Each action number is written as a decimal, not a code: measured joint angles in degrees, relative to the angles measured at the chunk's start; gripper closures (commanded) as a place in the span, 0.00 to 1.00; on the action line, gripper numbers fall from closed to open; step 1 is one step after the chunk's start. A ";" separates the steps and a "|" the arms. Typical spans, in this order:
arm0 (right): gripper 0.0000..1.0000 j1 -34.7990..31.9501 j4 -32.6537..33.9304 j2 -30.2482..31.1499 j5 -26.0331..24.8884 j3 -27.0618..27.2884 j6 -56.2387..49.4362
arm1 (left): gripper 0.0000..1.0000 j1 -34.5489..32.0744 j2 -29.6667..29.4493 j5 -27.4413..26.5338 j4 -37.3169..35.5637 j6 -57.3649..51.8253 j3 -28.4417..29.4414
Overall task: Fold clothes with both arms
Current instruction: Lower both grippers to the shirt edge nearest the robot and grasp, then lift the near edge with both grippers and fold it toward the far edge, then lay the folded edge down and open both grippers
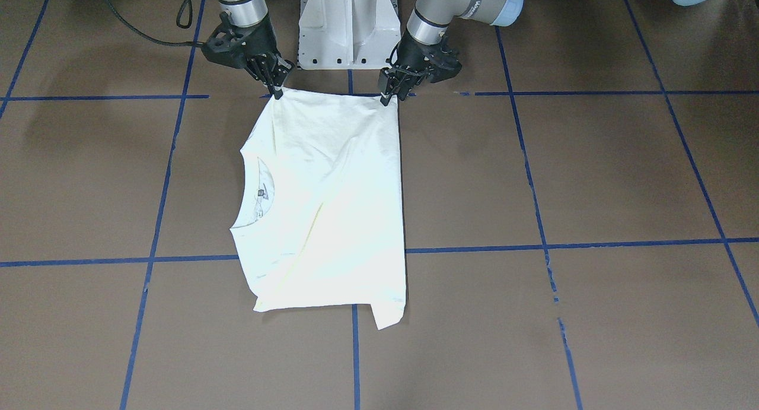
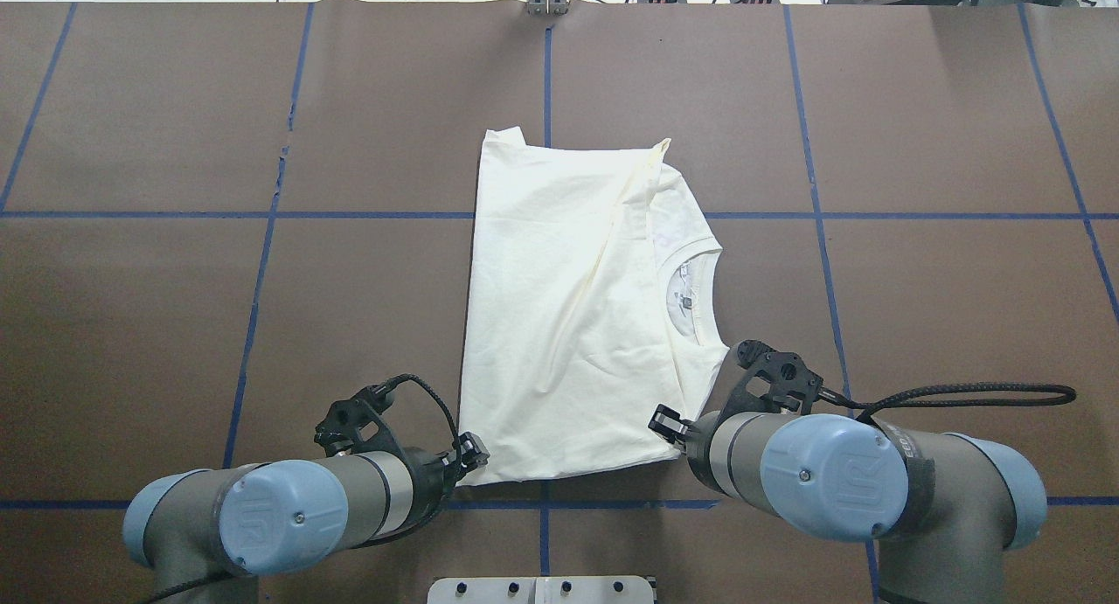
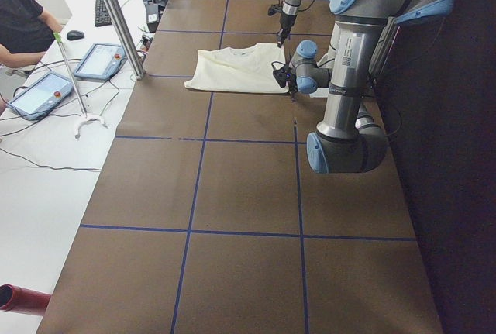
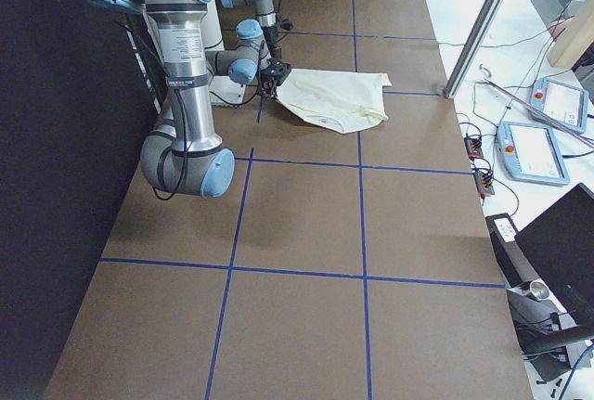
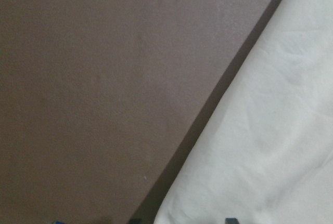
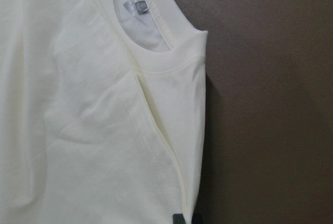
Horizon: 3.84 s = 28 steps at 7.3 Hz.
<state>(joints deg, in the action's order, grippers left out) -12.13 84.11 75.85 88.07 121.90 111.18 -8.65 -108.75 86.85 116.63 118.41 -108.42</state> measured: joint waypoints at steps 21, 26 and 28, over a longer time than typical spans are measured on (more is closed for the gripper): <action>1.00 -26.44 3.88 -21.63 17.25 -29.27 -13.67 | 1.00 -23.39 -20.80 4.24 -1.23 -20.78 21.39; 0.44 -27.20 -5.95 -24.55 17.48 -40.57 -18.24 | 0.45 -26.48 -21.13 4.67 13.10 -26.05 30.10; 0.00 -27.51 -6.16 -24.75 17.57 -40.70 -18.54 | 1.00 -27.03 -19.26 5.91 15.82 -25.82 25.72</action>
<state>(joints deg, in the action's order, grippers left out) -39.64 77.95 51.10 105.64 81.21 92.64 -35.69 -128.01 92.76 132.45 92.59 -82.69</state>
